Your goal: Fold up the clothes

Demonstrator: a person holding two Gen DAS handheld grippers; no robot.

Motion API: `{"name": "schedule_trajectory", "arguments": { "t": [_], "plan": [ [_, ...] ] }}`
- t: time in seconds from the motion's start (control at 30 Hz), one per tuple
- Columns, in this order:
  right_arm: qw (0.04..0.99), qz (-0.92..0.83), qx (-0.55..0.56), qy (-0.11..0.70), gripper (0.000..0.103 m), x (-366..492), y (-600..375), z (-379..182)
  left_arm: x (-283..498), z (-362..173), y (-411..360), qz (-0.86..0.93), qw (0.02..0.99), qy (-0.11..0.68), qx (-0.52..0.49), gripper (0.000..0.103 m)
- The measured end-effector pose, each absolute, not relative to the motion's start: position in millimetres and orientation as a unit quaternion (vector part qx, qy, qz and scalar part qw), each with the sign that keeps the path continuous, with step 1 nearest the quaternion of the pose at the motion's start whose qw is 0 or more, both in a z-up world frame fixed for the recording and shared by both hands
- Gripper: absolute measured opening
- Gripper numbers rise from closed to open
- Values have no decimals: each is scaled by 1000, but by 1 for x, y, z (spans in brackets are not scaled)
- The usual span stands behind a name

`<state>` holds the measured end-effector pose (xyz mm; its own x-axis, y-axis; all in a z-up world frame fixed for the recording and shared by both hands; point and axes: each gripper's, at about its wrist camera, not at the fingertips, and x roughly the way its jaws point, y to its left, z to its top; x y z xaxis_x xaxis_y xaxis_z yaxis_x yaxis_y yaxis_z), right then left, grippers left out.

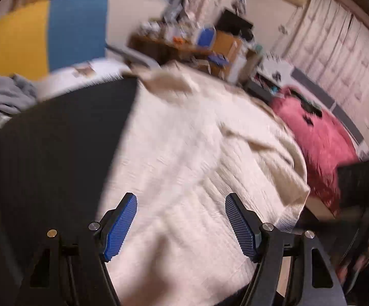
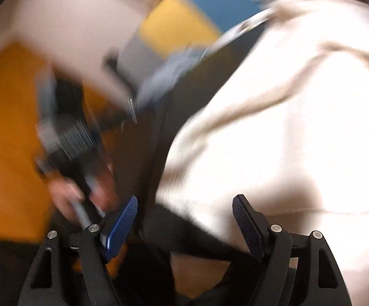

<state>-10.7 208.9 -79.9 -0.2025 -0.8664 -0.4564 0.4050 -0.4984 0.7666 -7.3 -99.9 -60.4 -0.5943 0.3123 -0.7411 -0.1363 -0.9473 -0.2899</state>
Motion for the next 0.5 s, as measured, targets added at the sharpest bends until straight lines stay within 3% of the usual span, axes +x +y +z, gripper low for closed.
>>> {"name": "schedule_trajectory", "arguments": {
  "t": [0.07, 0.13, 0.2, 0.4, 0.5],
  "plan": [
    [359, -748, 408, -380, 103, -26, 278, -87, -15, -76, -86, 875, 133, -102, -454, 73],
    [281, -729, 359, -511, 103, -38, 343, -110, -12, -89, -76, 869, 134, -92, -468, 73],
    [224, -715, 326, -577, 103, -44, 383, -127, 1, -94, -71, 865, 133, -78, -477, 73],
    [162, -692, 298, -637, 103, -76, 418, -160, 14, -102, -72, 866, 129, -70, -478, 74],
    [143, -705, 270, -640, 97, -82, 401, -164, 11, -105, -66, 868, 127, -62, -475, 74]
  ]
}}
